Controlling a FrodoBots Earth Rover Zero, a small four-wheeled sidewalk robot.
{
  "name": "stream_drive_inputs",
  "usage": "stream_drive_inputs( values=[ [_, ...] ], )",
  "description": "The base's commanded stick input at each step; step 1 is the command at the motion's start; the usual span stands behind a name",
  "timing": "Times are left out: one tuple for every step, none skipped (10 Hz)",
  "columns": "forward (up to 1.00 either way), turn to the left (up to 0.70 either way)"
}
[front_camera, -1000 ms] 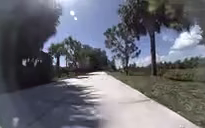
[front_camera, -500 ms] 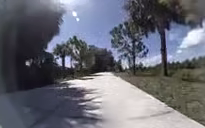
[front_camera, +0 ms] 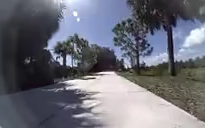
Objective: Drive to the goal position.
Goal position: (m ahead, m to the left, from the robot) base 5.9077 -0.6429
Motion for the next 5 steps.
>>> stream_drive_inputs(
  values=[
    [0.85,0.00],
    [0.85,0.00],
    [0.85,0.00],
    [0.85,0.00],
    [0.85,0.00]
  ],
)
